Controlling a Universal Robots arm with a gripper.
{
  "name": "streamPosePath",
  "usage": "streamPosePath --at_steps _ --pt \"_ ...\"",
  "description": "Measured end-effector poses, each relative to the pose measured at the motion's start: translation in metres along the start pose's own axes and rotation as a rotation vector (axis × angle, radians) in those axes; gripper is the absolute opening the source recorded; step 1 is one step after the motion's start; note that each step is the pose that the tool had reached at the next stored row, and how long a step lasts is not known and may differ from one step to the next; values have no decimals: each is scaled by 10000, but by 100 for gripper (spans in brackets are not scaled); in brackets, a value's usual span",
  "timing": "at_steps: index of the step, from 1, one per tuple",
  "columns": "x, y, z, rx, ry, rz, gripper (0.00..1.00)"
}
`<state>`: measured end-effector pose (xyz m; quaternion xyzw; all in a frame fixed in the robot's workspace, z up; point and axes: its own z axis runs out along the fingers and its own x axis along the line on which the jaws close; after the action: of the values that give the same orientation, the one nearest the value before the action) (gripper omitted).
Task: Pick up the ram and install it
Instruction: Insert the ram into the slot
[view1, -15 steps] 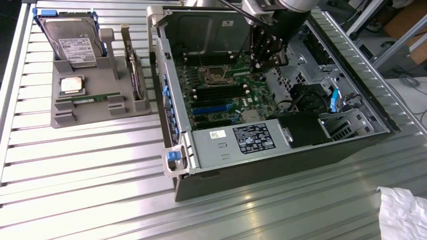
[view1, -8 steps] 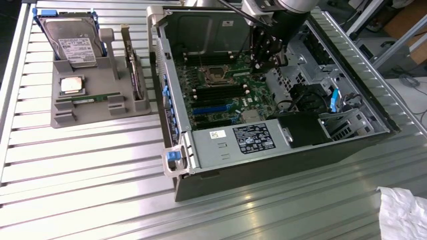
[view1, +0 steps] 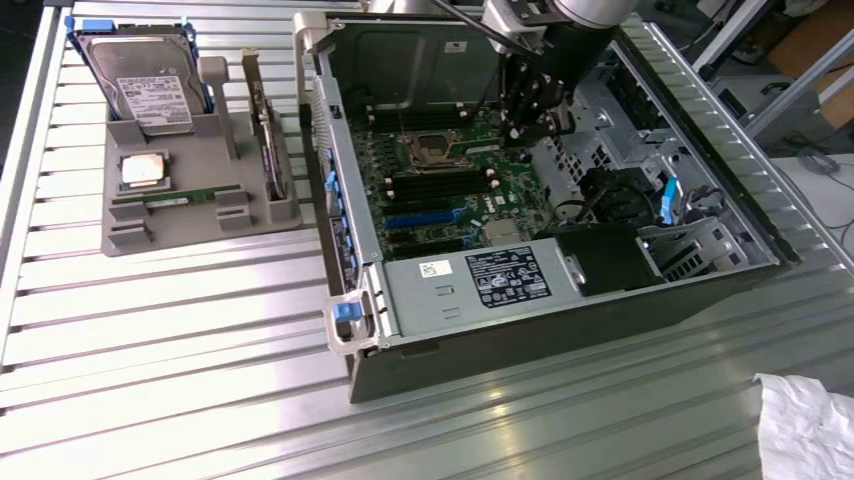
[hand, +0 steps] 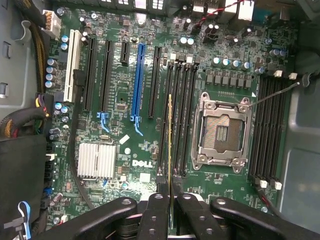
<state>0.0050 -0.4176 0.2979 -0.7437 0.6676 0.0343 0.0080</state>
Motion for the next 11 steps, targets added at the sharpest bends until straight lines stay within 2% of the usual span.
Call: streamPosePath --at_steps 11 --pt "2 0 30 0 0 1 13"
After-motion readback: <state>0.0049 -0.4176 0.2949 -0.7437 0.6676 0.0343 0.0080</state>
